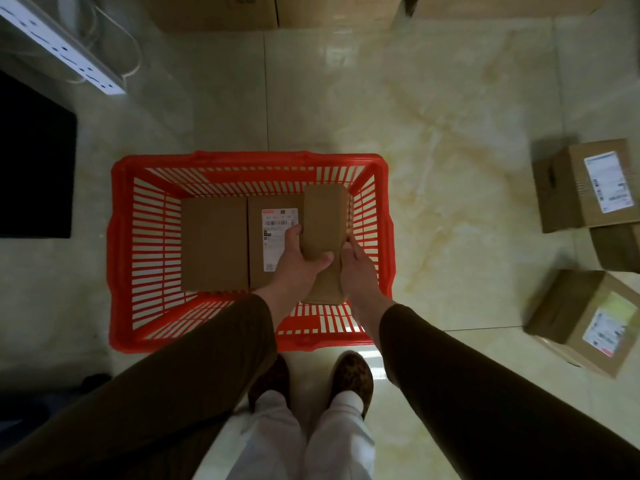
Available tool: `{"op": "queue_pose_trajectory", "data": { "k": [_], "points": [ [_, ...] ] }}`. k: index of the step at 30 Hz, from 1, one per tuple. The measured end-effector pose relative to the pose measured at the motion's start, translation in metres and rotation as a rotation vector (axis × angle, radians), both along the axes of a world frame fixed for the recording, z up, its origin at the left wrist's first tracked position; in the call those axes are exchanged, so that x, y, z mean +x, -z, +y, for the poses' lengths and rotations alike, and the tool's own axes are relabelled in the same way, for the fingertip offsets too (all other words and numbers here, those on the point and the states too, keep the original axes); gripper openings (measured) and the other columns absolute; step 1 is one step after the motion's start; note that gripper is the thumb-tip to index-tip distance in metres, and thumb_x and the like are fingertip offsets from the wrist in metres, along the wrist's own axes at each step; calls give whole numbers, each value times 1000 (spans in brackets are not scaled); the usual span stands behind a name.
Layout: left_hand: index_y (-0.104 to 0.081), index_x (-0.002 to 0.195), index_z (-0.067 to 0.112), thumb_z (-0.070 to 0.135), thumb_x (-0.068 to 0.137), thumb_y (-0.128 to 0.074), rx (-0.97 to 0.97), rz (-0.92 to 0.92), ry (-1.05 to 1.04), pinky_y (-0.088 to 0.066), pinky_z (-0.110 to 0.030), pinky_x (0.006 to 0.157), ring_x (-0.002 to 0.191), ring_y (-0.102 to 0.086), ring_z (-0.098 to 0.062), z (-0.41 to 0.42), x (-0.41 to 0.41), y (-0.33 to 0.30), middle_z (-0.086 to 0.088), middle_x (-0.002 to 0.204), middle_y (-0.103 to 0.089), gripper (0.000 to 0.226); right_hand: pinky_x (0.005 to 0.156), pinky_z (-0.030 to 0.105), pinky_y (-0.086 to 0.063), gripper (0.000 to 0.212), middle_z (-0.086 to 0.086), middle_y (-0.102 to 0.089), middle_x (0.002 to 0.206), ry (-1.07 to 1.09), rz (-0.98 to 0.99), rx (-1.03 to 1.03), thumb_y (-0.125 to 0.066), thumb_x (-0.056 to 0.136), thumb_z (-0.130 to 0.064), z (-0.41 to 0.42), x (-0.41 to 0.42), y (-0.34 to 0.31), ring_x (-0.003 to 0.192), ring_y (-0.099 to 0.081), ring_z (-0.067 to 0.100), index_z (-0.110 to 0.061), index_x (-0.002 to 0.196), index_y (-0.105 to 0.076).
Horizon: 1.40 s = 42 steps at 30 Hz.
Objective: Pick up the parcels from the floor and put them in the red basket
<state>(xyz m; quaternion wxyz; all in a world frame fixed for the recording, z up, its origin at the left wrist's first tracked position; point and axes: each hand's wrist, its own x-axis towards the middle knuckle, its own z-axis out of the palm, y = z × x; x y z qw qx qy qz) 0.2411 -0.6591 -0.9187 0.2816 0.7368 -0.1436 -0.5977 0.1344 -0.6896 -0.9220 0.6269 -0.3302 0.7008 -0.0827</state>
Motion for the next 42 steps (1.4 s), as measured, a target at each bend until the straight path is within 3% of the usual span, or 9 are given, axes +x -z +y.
{"op": "queue_pose_trajectory", "data": {
  "k": [9,13,22,27,31,33,36,39,42],
  "points": [
    [-24,146,37,14,91,-69,-33,-78,32,-45,-52,107,133,-48,-24,-9,-13,19,2,144,-47,75,82,37,-59,30,-3,-66,112,-20,136,-77,-31,110,-30,-3,-4,20,96,-68,17,-20,134,-47],
    [-28,147,40,8,90,-67,-28,-107,50,-44,-48,109,134,-47,-20,-14,-18,25,4,143,-50,75,77,24,-51,32,-8,-67,117,-153,193,-113,-52,105,-30,-7,-2,23,98,-66,15,-23,137,-54],
    [-30,153,36,22,96,-61,-45,-206,173,-47,-42,106,127,-48,-20,-19,-20,35,-1,140,-42,66,103,45,-55,55,-3,-65,133,-111,59,-235,-46,98,-53,3,11,27,117,-67,22,-32,148,-44],
    [-23,156,34,27,100,-55,-42,-240,298,-42,-42,110,126,-48,-24,-15,-26,39,-6,139,-43,65,98,47,-57,48,4,-61,135,-236,205,-198,-35,108,-33,3,12,39,114,-66,23,-23,155,-35],
    [-19,158,29,24,101,-54,-24,-268,376,-42,-39,110,126,-49,-25,-15,-21,37,-8,138,-43,67,104,31,-51,47,7,-55,146,-268,185,-176,-38,110,-24,1,9,41,125,-59,18,-19,156,-34],
    [-21,158,28,20,100,-56,-13,-215,355,-44,-40,108,126,-51,-25,-16,-18,30,-7,140,-44,68,111,43,-46,47,14,-53,149,-176,70,-124,-40,108,-16,-2,6,31,133,-55,30,-13,156,-36],
    [-34,152,28,19,99,-59,-19,-181,320,-47,-31,102,128,-54,-20,-13,-12,14,1,141,-53,60,99,44,-55,38,12,-64,133,-111,21,-69,-41,108,-18,-6,4,6,118,-65,32,-16,146,-47],
    [-48,126,32,17,100,-56,-30,-214,305,-39,-15,82,101,-56,-1,-13,-6,-12,17,109,-57,31,76,35,-62,30,7,-70,101,-88,-10,-72,-38,110,-26,-5,-2,-31,88,-72,24,-17,130,-57],
    [-47,120,36,17,99,-58,-35,-195,231,-46,-27,88,94,-55,-7,-12,-2,-43,15,100,-53,31,88,50,-62,31,15,-72,111,-95,-58,-102,-37,109,-30,-3,-13,-69,99,-74,35,-22,131,-58]
  ]
}}
